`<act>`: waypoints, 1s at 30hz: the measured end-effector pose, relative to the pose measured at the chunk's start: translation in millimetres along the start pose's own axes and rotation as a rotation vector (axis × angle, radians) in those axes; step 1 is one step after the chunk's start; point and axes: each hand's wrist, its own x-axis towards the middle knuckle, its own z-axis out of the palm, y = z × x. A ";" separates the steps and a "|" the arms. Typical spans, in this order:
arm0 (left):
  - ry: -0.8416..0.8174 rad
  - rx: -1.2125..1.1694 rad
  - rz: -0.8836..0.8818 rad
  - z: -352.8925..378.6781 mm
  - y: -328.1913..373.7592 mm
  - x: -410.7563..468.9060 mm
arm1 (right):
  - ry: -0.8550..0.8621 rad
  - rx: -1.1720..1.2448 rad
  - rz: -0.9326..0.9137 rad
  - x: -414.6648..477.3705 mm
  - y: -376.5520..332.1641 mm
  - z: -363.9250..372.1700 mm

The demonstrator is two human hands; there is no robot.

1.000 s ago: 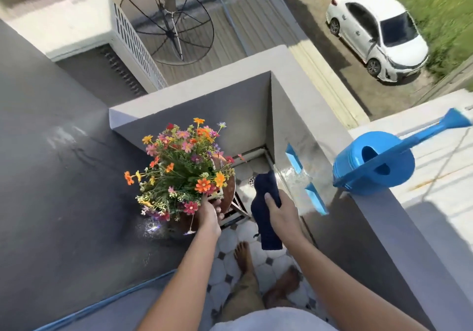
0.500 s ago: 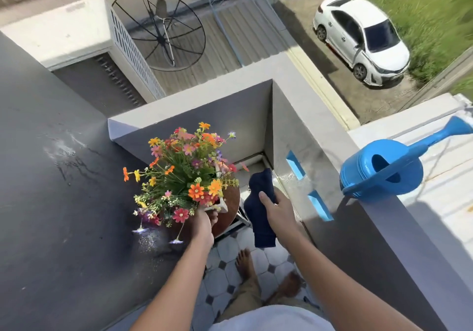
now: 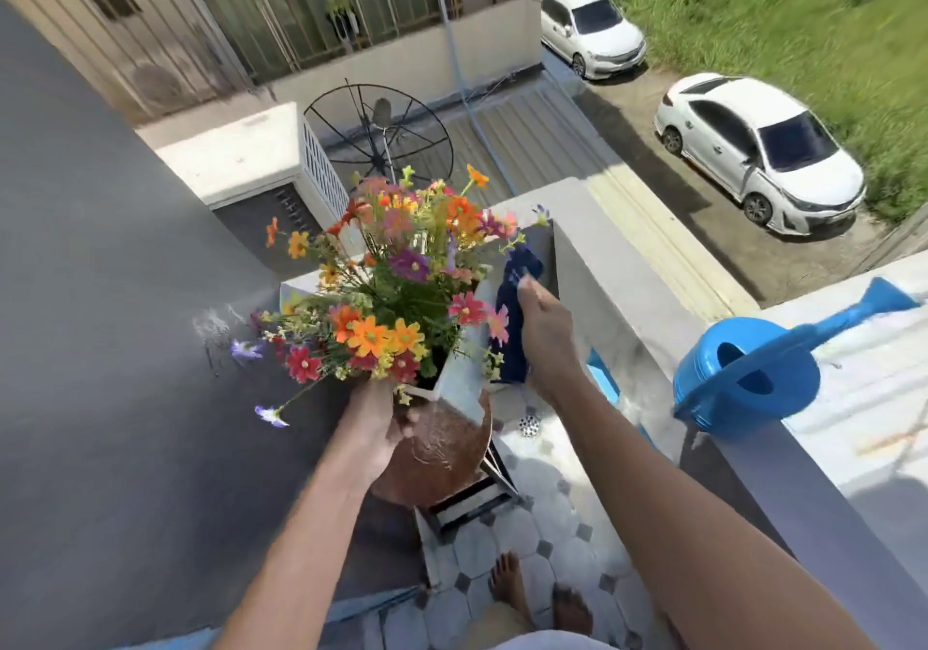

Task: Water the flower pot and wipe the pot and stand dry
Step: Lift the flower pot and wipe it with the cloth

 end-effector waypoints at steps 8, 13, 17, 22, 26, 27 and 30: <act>-0.026 -0.231 0.045 23.7 18.6 -18.9 | -0.120 -0.004 -0.419 -67.2 -44.0 15.6; -0.102 -0.223 0.078 24.1 39.2 -31.7 | -0.206 -0.078 -0.523 -94.9 -37.5 1.2; -0.061 -0.217 0.076 26.7 44.6 -35.9 | -0.118 -0.095 -0.415 -79.6 -29.3 -6.6; -0.026 -0.199 0.117 32.0 47.3 -41.1 | -0.070 -0.026 -0.399 -78.3 -34.0 0.8; -0.034 -0.216 0.170 41.0 50.3 -45.8 | -0.039 0.066 -0.469 -92.3 -59.2 13.8; -0.055 -0.223 0.172 42.1 51.5 -46.4 | -0.015 0.068 -0.480 -89.6 -64.7 15.5; -0.090 -0.209 0.123 42.3 51.8 -47.4 | 0.059 0.046 -0.487 -65.1 -81.4 15.1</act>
